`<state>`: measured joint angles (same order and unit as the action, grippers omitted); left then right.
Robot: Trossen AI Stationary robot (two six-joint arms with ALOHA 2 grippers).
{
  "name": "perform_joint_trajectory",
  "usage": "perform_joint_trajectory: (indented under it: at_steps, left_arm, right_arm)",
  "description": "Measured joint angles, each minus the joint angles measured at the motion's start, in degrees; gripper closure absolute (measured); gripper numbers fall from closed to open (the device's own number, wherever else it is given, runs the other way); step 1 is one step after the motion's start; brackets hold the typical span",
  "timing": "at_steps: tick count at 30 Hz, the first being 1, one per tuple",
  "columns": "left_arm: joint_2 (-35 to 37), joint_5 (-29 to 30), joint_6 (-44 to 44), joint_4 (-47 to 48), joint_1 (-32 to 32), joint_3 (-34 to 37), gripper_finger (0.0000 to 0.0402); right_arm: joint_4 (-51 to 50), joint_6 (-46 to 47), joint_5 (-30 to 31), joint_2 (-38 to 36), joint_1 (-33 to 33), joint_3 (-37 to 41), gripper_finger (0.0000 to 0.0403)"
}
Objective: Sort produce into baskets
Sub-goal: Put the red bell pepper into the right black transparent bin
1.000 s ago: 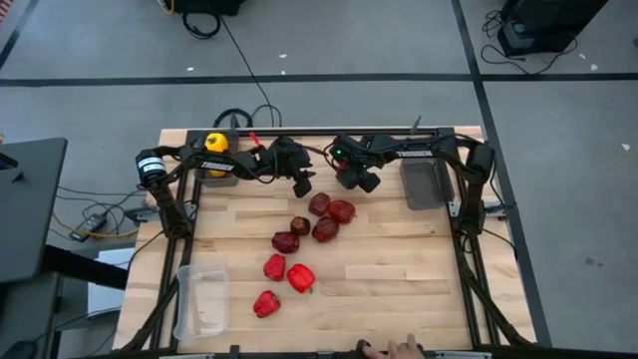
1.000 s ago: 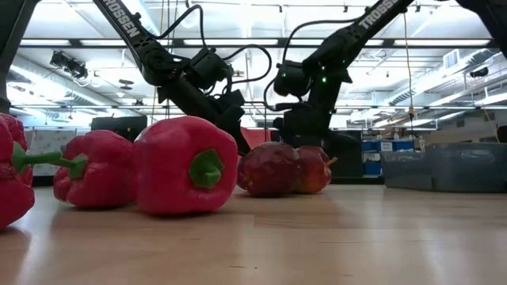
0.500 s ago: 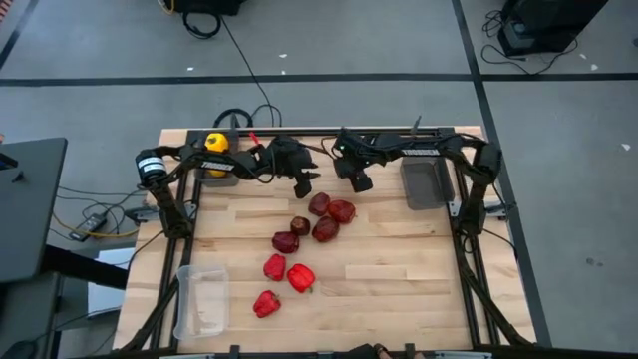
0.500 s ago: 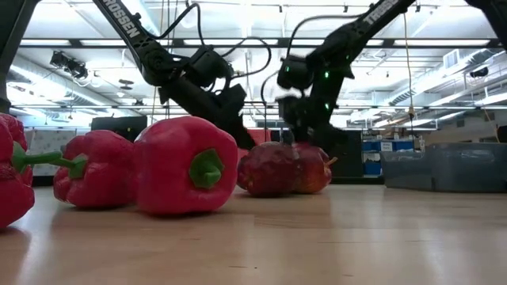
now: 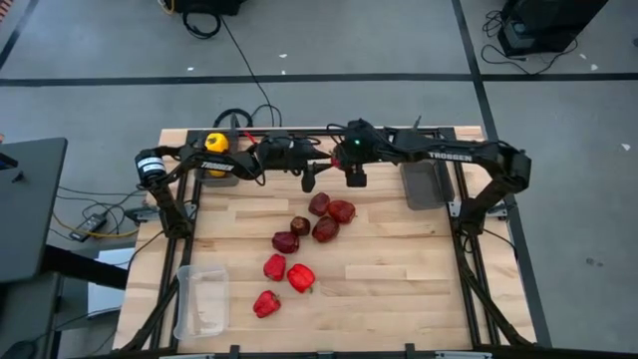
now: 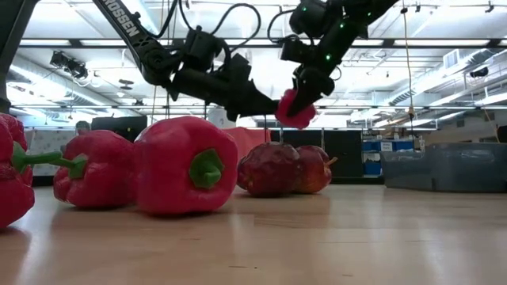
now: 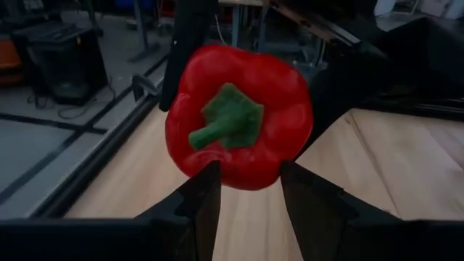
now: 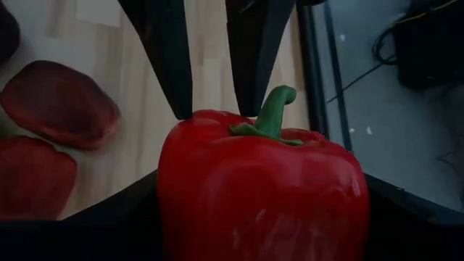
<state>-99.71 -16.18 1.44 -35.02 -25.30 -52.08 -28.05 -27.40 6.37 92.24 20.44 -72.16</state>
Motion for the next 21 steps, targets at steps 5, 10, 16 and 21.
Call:
perform_joint_trajectory:
  at_steps: [5,10,16,21]
  left_arm:
    - [0.0,-0.1,1.3,-1.3,0.0,0.0,0.0249]
    - [0.0,-0.7,3.6,-2.0,0.2,0.1,0.0249]
    - [0.0,-0.5,12.2,-2.8,1.7,0.1,0.0249]
    - [0.5,3.1,17.7,-3.0,2.9,0.0,0.0250]
  right_arm:
    - [-1.1,-0.5,-0.5,-0.5,-0.4,0.0,0.0067]
    - [-2.8,0.7,-6.0,-0.6,0.2,0.0,0.0069]
    - [-4.6,0.9,-14.3,-1.5,2.0,0.0,0.0067]
    - [-6.0,1.8,-19.4,-2.4,4.6,0.0,0.0069]
